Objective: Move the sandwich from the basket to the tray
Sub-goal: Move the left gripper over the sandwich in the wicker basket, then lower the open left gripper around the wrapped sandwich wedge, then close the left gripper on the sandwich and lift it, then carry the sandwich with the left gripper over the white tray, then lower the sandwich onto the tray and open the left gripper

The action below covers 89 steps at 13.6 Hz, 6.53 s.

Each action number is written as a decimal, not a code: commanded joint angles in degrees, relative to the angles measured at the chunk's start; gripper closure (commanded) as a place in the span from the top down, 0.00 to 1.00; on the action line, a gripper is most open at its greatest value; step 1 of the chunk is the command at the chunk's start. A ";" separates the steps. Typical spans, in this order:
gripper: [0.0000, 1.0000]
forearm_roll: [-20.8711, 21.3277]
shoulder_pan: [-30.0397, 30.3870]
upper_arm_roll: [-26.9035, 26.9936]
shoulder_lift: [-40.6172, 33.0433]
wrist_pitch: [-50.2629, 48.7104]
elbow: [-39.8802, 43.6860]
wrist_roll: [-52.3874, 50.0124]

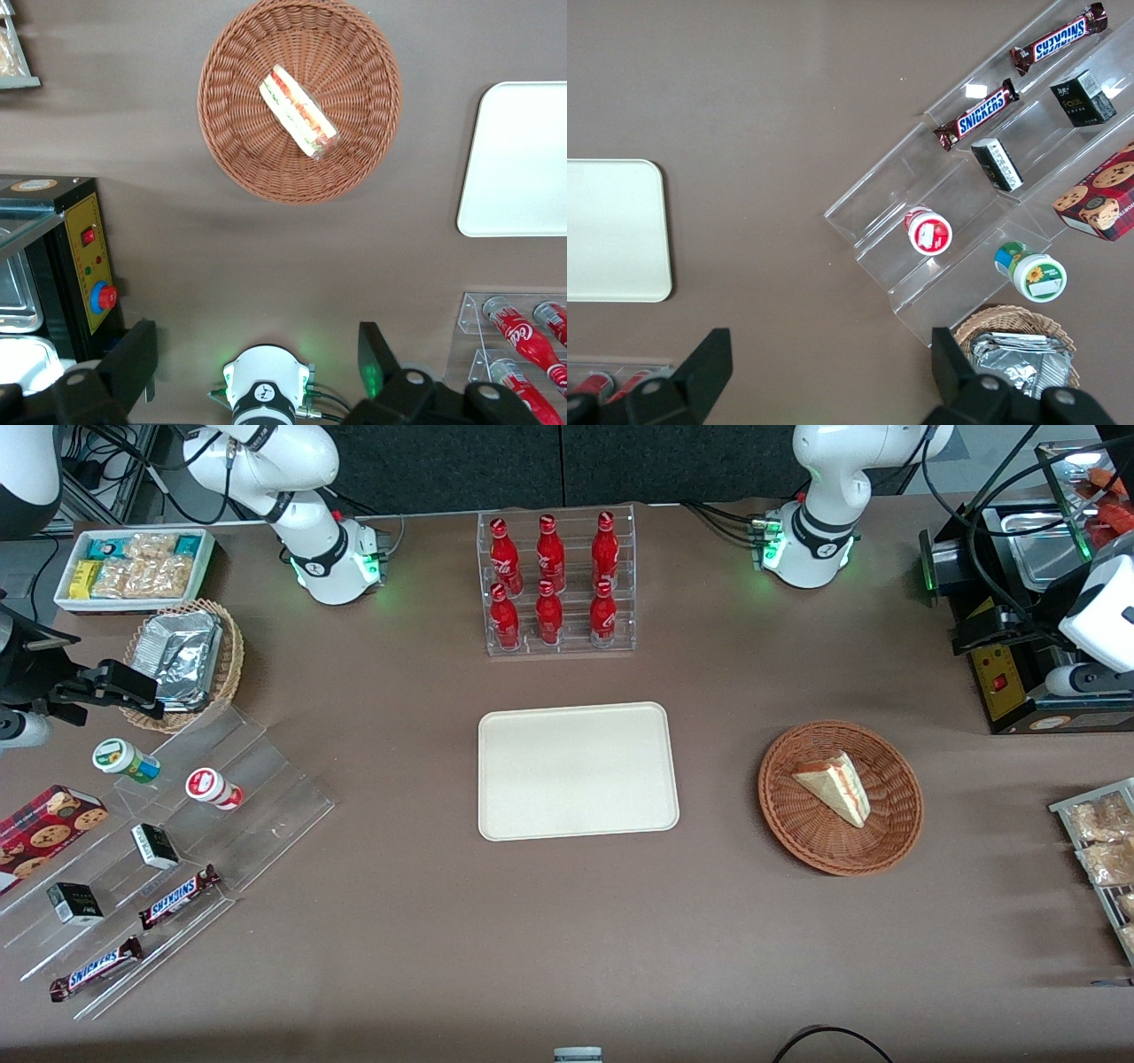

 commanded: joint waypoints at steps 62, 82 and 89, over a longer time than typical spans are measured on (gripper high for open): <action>0.12 1.47 -25.16 -0.33 13.67 31.60 -13.21 -50.56; 0.15 1.82 -48.82 -0.33 41.53 40.38 7.72 -53.30; 1.00 1.82 -49.35 -0.16 42.25 40.13 7.90 -51.79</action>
